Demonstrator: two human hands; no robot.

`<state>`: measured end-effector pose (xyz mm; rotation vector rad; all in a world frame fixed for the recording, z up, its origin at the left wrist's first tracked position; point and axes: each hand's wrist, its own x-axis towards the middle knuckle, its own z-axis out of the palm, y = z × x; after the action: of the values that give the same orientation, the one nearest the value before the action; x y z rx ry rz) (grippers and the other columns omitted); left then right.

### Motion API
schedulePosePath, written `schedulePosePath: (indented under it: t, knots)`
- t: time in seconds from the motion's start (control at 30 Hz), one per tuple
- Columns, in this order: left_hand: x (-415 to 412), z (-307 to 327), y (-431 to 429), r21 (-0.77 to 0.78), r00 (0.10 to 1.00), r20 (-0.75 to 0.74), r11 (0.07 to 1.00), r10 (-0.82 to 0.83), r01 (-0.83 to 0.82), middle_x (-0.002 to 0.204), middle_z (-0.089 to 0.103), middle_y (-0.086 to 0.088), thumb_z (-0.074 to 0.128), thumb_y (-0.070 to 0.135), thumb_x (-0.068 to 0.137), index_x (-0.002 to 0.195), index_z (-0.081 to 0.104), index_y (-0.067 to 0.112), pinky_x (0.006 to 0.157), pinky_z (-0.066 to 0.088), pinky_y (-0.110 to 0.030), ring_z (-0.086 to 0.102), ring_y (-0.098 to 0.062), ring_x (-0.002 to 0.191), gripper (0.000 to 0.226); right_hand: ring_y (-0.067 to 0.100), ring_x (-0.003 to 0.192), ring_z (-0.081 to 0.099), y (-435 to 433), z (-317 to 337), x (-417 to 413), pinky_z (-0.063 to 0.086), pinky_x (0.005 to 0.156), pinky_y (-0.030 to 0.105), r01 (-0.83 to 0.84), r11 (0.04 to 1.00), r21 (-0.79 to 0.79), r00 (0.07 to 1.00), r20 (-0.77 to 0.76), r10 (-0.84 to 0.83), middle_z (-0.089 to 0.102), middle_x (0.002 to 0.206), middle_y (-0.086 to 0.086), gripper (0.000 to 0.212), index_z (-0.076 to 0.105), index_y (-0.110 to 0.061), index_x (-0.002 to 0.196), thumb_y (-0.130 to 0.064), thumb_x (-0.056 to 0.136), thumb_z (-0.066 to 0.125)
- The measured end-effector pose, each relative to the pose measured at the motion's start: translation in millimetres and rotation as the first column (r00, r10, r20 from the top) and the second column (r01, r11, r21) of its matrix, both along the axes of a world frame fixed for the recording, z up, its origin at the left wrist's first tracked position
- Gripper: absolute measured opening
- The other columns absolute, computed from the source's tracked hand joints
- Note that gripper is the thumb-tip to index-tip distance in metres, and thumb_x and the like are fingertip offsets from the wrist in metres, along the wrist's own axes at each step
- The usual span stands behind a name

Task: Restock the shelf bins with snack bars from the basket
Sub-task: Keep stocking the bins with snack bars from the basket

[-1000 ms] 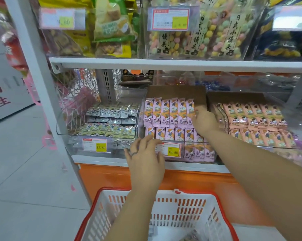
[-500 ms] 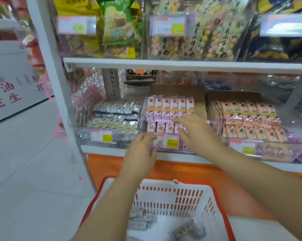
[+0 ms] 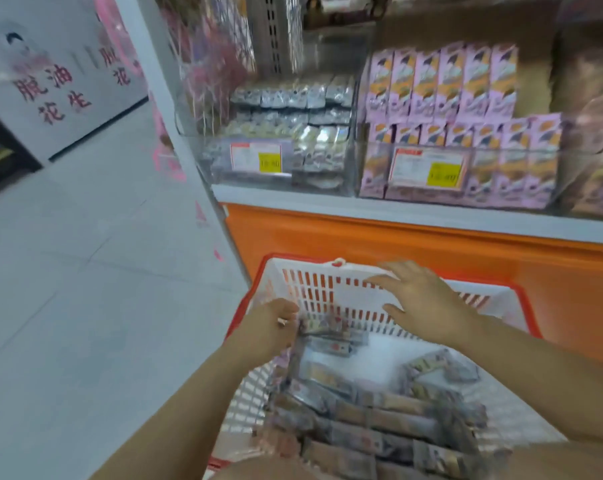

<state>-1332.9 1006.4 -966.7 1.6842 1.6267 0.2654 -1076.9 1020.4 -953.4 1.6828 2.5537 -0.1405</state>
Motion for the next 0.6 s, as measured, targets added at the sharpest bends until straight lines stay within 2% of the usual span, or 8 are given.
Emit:
schedulePosePath:
  t: [0.03,0.1,0.2,0.23,0.33,0.4,0.5,0.6]
  knots:
    - [2,-15,0,-0.021,0.999,-0.039,1.0,-0.014,0.013,0.125,0.06,-0.006,0.054,0.013,0.095,0.124,0.058,0.009,0.083,0.039,-0.012,0.059,-0.019,0.105,0.03,0.02,0.144,0.012,4,-10,3,0.016,0.115,0.038,0.006,1.0,-0.018,0.999,0.041,-0.005,0.01,0.159,-0.001,0.055,0.025,-0.03,0.149,-0.036,0.098,0.046]
    - [7,-44,1,-0.073,0.985,-0.162,0.996,-0.061,0.05,0.123,0.061,-0.006,0.05,0.015,0.097,0.122,0.061,0.01,0.075,0.032,-0.012,0.058,-0.022,0.111,0.028,0.024,0.145,0.014,8,-33,9,0.015,0.116,0.042,0.005,0.999,-0.04,0.998,0.056,-0.003,0.011,0.159,0.005,0.058,0.029,-0.027,0.148,-0.033,0.095,0.053]
    - [10,-91,7,-0.115,0.954,-0.288,0.992,-0.078,0.047,0.115,0.061,-0.018,0.047,0.014,0.094,0.115,0.06,0.002,0.077,0.04,-0.026,0.059,-0.031,0.104,0.028,0.04,0.13,0.043,9,-59,15,0.035,0.103,0.058,-0.043,0.998,0.043,0.999,0.022,0.042,0.043,0.144,0.019,0.058,0.064,-0.018,0.123,-0.023,0.068,0.083]
    - [10,-107,9,-0.101,0.95,-0.307,0.995,-0.055,0.025,0.117,0.058,-0.019,0.047,0.016,0.094,0.121,0.056,0.002,0.08,0.042,-0.029,0.058,-0.033,0.105,0.032,0.041,0.125,0.049,9,-67,18,0.037,0.098,0.061,-0.036,0.996,0.08,0.999,0.016,0.035,0.048,0.139,0.02,0.057,0.069,-0.018,0.113,-0.023,0.059,0.087]
    - [11,-137,12,-0.09,0.931,-0.363,0.996,-0.028,-0.005,0.133,0.043,-0.018,0.047,0.019,0.095,0.148,0.026,0.01,0.091,0.041,-0.037,0.049,-0.033,0.115,0.058,0.04,0.126,0.048,6,-78,19,0.028,0.103,0.059,-0.047,0.991,0.126,0.999,0.005,0.047,0.048,0.14,0.02,0.051,0.073,-0.019,0.105,-0.024,0.057,0.088]
    - [15,-150,14,-0.106,0.896,-0.439,0.994,-0.064,0.019,0.141,0.035,-0.016,0.043,0.018,0.097,0.151,0.014,0.009,0.099,0.037,-0.038,0.041,-0.033,0.124,0.062,0.039,0.126,0.047,7,-81,21,0.028,0.105,0.057,-0.057,0.984,0.169,0.998,-0.027,0.062,0.048,0.14,0.019,0.046,0.073,-0.02,0.103,-0.024,0.058,0.086]
    - [20,-164,18,-0.142,0.846,-0.524,0.989,-0.102,0.031,0.145,0.03,-0.017,0.042,0.02,0.097,0.149,0.011,0.007,0.1,0.037,-0.04,0.035,-0.037,0.128,0.062,0.035,0.123,0.045,11,-81,26,0.033,0.105,0.051,-0.058,0.981,0.187,0.994,-0.084,0.074,0.051,0.138,0.016,0.039,0.074,-0.021,0.1,-0.019,0.062,0.083]
    - [23,-167,22,-0.108,0.811,-0.575,0.993,-0.102,0.049,0.139,0.036,-0.018,0.048,0.019,0.094,0.149,0.013,0.012,0.099,0.04,-0.04,0.039,-0.037,0.125,0.065,0.035,0.122,0.046,13,-83,27,0.027,0.102,0.047,-0.068,0.975,0.212,0.992,-0.09,0.089,0.051,0.138,0.016,0.037,0.073,-0.022,0.101,-0.017,0.064,0.08]
